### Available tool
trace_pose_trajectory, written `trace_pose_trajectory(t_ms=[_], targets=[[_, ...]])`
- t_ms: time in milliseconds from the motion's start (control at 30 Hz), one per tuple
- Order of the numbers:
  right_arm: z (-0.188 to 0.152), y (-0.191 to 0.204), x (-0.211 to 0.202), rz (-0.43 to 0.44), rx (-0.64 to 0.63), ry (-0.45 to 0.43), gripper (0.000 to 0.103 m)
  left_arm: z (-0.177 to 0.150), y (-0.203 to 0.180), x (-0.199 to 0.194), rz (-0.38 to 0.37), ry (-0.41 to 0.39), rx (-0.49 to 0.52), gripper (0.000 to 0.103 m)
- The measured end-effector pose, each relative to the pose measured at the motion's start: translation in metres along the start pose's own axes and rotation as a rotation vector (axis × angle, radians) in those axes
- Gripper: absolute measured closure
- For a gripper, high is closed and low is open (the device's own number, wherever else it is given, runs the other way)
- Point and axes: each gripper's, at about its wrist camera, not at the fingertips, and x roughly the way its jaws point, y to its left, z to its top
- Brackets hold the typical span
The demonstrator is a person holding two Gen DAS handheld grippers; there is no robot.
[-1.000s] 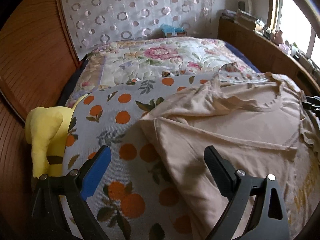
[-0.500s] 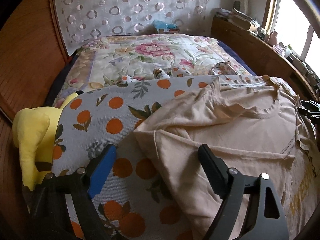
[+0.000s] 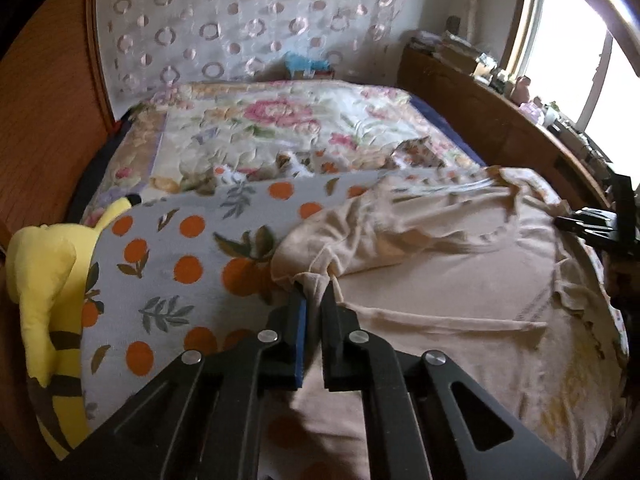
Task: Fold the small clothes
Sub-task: 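Grasp the shirt hem with both grippers and lift it toward the collar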
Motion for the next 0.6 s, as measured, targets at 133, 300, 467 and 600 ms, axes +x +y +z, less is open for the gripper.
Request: trace_pose_trajectory(t_ms=[133, 300, 467, 600], targets=[[0.005, 0.015, -0.014, 0.019, -0.04, -0.031, 0.096, -0.004, -0.017, -0.034, -0.018, -0.075, 0.02, 0.097], [-0.003, 0.03, -0.073, 0.042, -0.048, -0.172, 0.096, -0.022, -0.034, -0.083, -0.038, -0.152, 0.038, 0.097], [-0.035, 0.037, -0.127, 0.047, -0.053, -0.24, 0.096, -0.057, -0.046, -0.122, -0.048, -0.2, 0.049, 0.097], [-0.071, 0.038, -0.153, 0.048, -0.054, -0.251, 0.096, -0.088, -0.048, -0.141, -0.046, -0.206, 0.047, 0.097]])
